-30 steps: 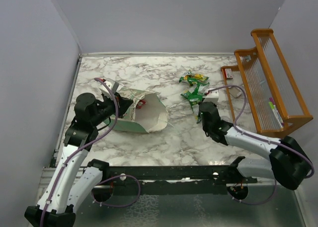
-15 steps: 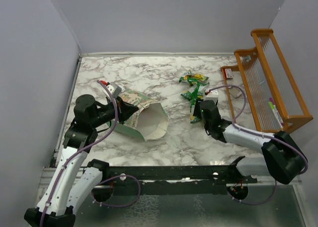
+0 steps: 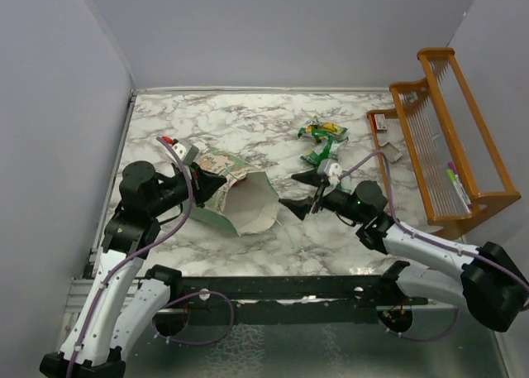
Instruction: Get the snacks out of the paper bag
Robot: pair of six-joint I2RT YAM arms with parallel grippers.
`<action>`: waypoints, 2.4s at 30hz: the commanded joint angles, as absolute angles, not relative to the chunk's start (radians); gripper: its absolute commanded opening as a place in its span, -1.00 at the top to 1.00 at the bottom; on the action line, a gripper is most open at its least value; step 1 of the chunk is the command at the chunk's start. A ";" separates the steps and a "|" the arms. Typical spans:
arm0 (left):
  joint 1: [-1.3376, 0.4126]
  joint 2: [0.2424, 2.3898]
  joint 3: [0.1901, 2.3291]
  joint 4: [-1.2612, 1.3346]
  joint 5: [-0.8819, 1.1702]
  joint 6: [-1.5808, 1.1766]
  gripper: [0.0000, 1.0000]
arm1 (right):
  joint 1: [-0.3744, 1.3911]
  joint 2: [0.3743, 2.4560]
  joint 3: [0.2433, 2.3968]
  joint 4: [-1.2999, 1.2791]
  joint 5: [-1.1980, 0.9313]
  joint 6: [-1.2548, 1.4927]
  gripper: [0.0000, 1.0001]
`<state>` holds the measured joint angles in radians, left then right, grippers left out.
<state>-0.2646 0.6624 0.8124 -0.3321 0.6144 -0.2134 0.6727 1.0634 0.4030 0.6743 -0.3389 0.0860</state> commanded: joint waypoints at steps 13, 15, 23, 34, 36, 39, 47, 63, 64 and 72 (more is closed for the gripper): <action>-0.267 0.571 0.789 -0.325 0.542 -0.221 1.00 | 1.072 1.361 0.628 0.540 -0.330 -0.803 -0.37; -0.267 0.568 0.783 -0.320 0.539 -0.223 1.00 | 1.073 1.407 0.645 0.577 -0.342 -0.834 -0.37; -0.267 0.563 0.790 -0.297 0.564 -0.249 1.00 | 1.073 1.635 0.755 0.754 -0.321 -0.896 -0.32; -0.267 0.573 0.811 -0.308 0.577 -0.258 1.00 | 1.061 1.898 0.855 1.005 -0.175 -1.011 -0.30; -0.267 0.568 0.810 -0.311 0.575 -0.259 1.00 | 1.056 1.934 0.884 0.991 -0.172 -1.028 -0.30; -0.267 0.568 0.808 -0.316 0.572 -0.261 1.00 | 1.045 1.969 0.914 0.989 -0.191 -1.028 -0.31; -0.266 0.581 0.824 -0.314 0.574 -0.259 1.00 | 1.012 2.043 0.994 0.959 -0.221 -1.023 -0.31; -0.266 0.587 0.835 -0.324 0.532 -0.260 1.00 | 1.005 2.095 1.053 0.929 -0.285 -0.998 0.74; -0.266 0.586 0.834 -0.323 0.521 -0.263 1.00 | 1.005 2.083 1.048 0.924 -0.291 -0.988 0.81; -0.267 0.573 0.817 -0.324 0.366 -0.281 1.00 | 1.006 1.947 0.966 0.893 -0.390 -0.880 0.98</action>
<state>-0.2642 0.5892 0.7963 -0.3325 0.4591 -0.2607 1.0073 2.0460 1.0103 0.8753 -0.3088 -0.9634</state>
